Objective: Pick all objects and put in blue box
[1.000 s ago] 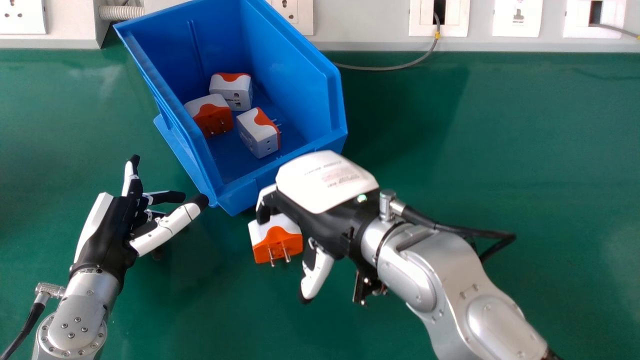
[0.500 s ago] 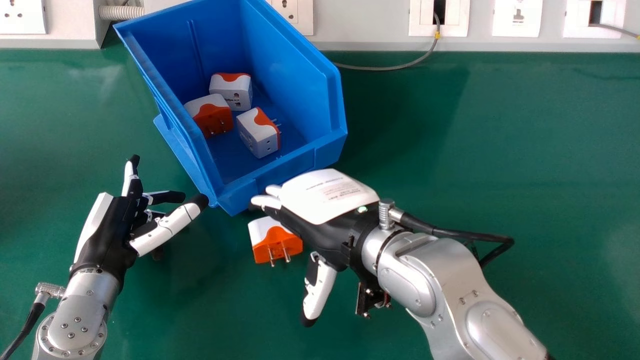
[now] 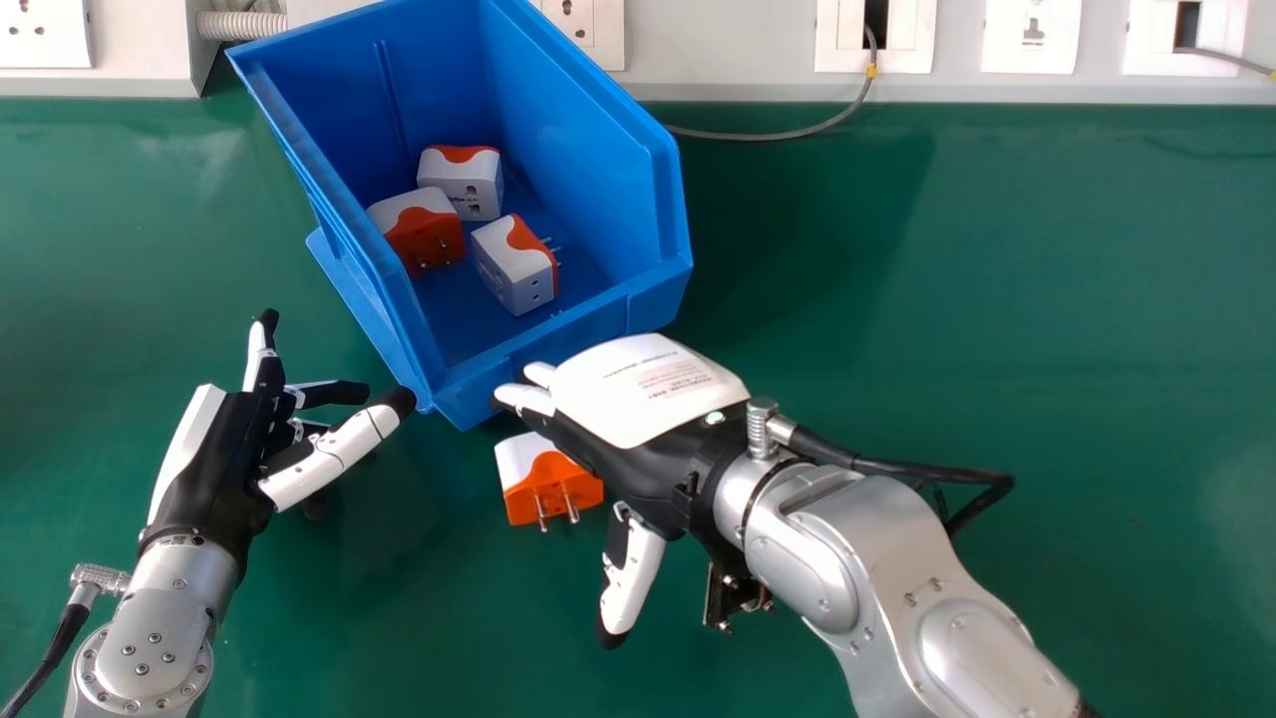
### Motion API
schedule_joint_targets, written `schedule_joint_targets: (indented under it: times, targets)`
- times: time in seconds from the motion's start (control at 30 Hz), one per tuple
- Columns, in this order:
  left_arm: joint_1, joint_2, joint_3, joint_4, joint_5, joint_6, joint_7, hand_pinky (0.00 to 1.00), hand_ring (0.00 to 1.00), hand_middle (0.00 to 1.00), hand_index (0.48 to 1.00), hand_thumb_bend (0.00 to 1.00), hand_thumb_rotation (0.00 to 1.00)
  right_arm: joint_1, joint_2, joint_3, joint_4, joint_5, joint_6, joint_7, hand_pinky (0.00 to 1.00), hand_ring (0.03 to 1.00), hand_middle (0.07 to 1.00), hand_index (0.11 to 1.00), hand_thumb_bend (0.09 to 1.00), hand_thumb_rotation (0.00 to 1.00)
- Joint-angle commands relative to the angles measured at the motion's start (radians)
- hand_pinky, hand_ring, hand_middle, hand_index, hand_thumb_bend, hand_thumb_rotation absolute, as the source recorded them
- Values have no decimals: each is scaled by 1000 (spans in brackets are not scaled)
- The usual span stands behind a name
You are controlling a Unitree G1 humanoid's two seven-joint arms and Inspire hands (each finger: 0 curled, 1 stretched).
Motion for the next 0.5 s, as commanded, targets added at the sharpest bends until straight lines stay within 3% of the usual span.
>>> schedule_joint_targets:
  times: [0.0, 0.47]
  targets:
    - [77, -51, -59, 45, 33, 92, -62, 565, 657, 766, 834, 769, 532, -36, 10, -3, 9, 10, -26, -35, 859, 953, 971, 921, 951, 154]
    - [83, -48, -59, 34, 30, 98, -70, 569, 657, 772, 835, 768, 531, -57, 22, 8, 115, 22, -76, -88, 838, 940, 959, 908, 947, 143]
